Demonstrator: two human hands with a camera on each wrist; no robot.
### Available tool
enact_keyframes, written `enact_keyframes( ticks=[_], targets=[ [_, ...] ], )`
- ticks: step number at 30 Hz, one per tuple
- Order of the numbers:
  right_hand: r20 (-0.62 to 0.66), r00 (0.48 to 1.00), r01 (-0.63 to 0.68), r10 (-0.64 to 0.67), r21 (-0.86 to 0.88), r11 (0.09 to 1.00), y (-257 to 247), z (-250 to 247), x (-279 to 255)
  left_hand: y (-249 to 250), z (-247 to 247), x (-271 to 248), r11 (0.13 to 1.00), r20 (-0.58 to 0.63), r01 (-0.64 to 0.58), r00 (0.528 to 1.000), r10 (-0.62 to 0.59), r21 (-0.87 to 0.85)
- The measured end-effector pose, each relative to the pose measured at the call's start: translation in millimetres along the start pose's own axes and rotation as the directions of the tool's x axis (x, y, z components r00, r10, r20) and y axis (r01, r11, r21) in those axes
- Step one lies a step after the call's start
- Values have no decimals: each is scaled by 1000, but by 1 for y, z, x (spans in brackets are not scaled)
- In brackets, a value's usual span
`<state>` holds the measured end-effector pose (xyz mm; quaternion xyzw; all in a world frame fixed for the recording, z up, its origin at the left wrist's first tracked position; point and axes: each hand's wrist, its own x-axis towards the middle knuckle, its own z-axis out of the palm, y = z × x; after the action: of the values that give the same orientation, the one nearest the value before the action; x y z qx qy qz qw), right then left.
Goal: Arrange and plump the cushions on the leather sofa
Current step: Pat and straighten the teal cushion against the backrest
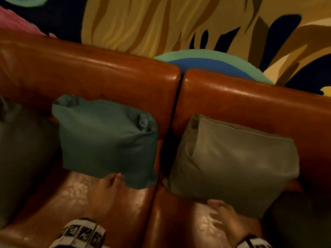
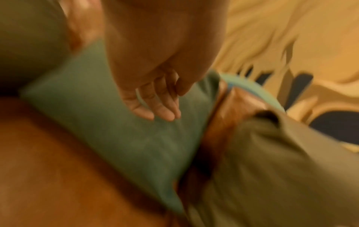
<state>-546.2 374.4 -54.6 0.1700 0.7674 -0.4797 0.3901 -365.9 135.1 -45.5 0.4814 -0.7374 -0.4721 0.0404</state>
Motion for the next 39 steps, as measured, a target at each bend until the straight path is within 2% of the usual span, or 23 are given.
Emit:
enact_keyframes(
  ticks=[2, 3, 5, 8, 10, 12, 14, 16, 19, 22, 24, 26, 27, 28, 30, 31, 33, 35, 37, 39],
  targets=[
    [174, 980, 111, -93, -95, 989, -21, 47, -8, -10, -51, 24, 994, -166, -66, 985, 51, -87],
    [248, 958, 174, -145, -99, 980, -39, 74, -11, -14, -77, 37, 992, -204, -114, 974, 100, -59],
    [244, 916, 352, -318, -109, 930, -76, 129, -17, -20, -124, 66, 976, -280, -218, 938, 205, -13],
    [28, 818, 572, -574, -132, 809, -120, 180, -25, -20, -174, 101, 961, -303, -276, 913, 273, 33],
    [-113, 749, 633, -653, -170, 755, -142, 201, -33, -13, -206, 122, 954, -317, -298, 902, 295, 38],
    [-178, 719, 642, -672, -200, 740, -160, 219, -33, -6, -231, 142, 943, -329, -323, 885, 330, 77],
    [-211, 745, 583, -633, -255, 771, -171, 231, -28, 3, -244, 165, 936, -315, -321, 882, 351, 144],
    [-212, 797, 492, -565, -312, 813, -176, 238, -20, 13, -248, 191, 927, -210, -311, 912, 353, 208],
    [-177, 888, 329, -424, -398, 856, -179, 242, -15, 23, -242, 222, 965, -54, -201, 976, 213, 168],
    [-151, 930, 236, -336, -456, 858, -175, 240, -10, 20, -232, 238, 980, -134, -107, 982, 130, 166],
    [-96, 942, 235, -321, -492, 838, -168, 240, -9, 11, -230, 242, 972, -130, -46, 988, 78, 229],
    [-54, 947, 239, -318, -547, 802, -158, 241, -8, 0, -229, 239, 941, -56, 8, 998, 12, 338],
    [-54, 939, 255, -339, -552, 794, -153, 240, -8, -6, -229, 238, 931, -29, -6, 999, 17, 364],
    [-73, 926, 279, -370, -528, 802, -149, 239, -10, -10, -231, 235, 926, -27, -38, 998, 52, 376],
    [-154, 873, 355, -462, -447, 821, -148, 233, -15, -13, -239, 226, 885, -100, -137, 975, 201, 444],
    [-216, 834, 389, -507, -423, 819, -149, 228, -19, -13, -246, 222, 836, -154, -166, 947, 284, 522],
    [-332, 786, 363, -522, -436, 823, -152, 220, -23, -11, -262, 215, 748, -252, -142, 887, 386, 648],
    [-393, 805, 302, -445, -375, 876, -150, 216, -25, -8, -269, 211, 716, -228, -138, 892, 390, 685],
    [-394, 820, 313, -415, -298, 902, -149, 216, -24, -4, -271, 206, 777, -198, -175, 912, 360, 605],
    [-380, 822, 350, -424, -250, 903, -150, 216, -25, 2, -274, 200, 893, -217, -190, 930, 297, 407]
  ],
)
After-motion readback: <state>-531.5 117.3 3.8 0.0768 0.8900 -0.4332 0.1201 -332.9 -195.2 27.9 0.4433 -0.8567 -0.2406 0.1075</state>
